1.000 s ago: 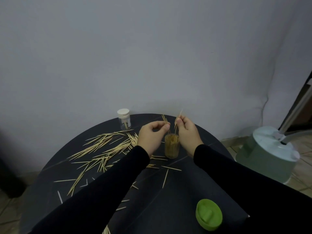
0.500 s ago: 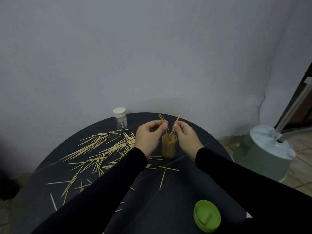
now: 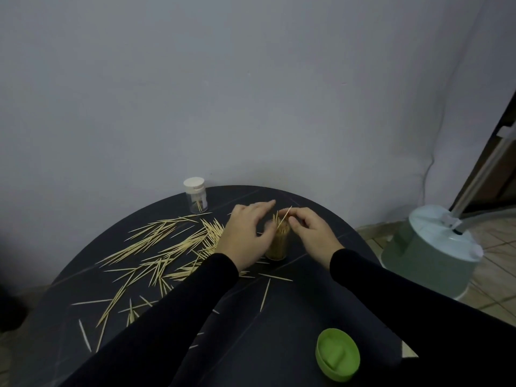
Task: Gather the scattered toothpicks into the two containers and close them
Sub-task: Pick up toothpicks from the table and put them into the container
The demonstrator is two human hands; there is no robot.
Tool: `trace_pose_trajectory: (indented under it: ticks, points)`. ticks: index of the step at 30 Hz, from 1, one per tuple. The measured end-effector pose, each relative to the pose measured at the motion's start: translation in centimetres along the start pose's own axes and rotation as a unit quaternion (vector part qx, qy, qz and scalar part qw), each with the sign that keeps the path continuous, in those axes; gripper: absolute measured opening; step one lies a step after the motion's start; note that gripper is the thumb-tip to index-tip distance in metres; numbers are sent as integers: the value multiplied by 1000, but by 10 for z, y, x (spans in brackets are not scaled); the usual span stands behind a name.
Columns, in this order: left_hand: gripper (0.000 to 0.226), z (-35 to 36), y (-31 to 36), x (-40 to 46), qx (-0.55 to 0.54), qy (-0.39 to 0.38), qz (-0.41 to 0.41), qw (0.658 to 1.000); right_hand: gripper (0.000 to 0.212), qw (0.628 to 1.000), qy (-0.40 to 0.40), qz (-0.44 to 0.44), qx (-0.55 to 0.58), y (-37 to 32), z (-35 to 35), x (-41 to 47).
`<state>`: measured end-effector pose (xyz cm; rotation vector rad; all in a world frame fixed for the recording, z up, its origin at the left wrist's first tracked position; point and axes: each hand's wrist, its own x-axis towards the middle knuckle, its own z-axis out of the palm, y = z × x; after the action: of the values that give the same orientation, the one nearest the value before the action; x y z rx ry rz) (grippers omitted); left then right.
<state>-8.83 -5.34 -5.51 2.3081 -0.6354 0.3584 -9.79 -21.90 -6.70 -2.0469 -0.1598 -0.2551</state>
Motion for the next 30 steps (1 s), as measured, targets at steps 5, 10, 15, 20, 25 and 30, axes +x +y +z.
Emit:
trace_pose_trajectory:
  ticks: [5,10,15,20,25,30]
  points:
    - [58,0,2,2,143,-35,114,982,41,994,-53,1,-96,10,-2,1]
    - [47,4,7,9,213,-34,137,967,49,988,-77,1,-137,2,-3,-2]
    - [32,5,12,8,202,26,132,970,39,981,-88,-11,-175,-8,-2,-9]
    - [24,-5,6,7,171,67,104,977,63,983,-50,13,-175,-2,2,-7]
    - [31,-11,-8,5,165,27,100,981,66,981,-41,28,-188,5,1,-5]
    - [38,-6,-12,0,201,3,164,966,59,978,-51,24,-199,7,1,-4]
